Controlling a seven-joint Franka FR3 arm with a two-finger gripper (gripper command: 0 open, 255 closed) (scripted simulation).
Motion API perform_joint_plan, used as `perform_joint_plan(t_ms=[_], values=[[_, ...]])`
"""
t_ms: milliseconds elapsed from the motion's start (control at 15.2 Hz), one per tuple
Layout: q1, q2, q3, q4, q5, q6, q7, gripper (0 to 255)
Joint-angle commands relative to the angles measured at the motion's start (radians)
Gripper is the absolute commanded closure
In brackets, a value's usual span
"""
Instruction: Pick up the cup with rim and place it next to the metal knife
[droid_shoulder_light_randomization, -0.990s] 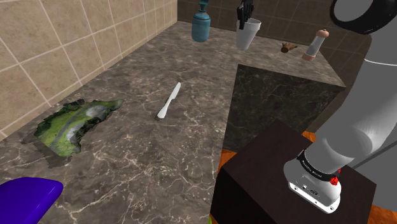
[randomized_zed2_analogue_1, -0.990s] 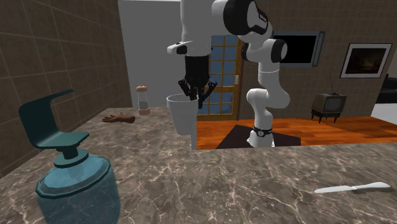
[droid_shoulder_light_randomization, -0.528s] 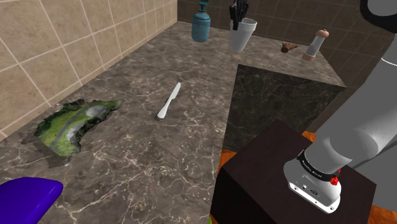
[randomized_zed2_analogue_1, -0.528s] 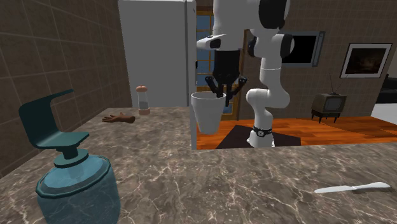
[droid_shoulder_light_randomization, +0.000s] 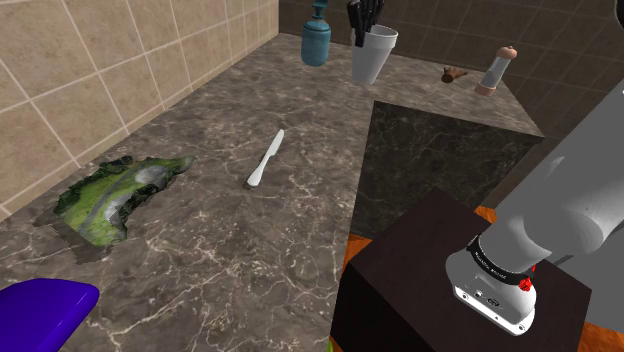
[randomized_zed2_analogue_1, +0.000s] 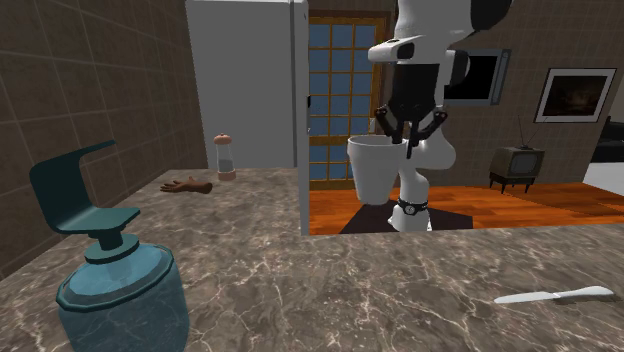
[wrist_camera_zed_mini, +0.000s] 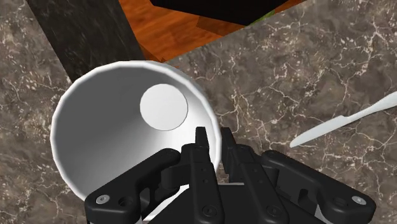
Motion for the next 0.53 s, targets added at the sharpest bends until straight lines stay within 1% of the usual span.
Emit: perform_joint_plan(t_ms=[0, 462], values=[[0.023, -0.022, 0.021, -0.013, 0.003, -0.010, 0.046, 255], [0.105, -0.053, 0.101, -0.002, 0.018, -0.055, 0.209, 255]])
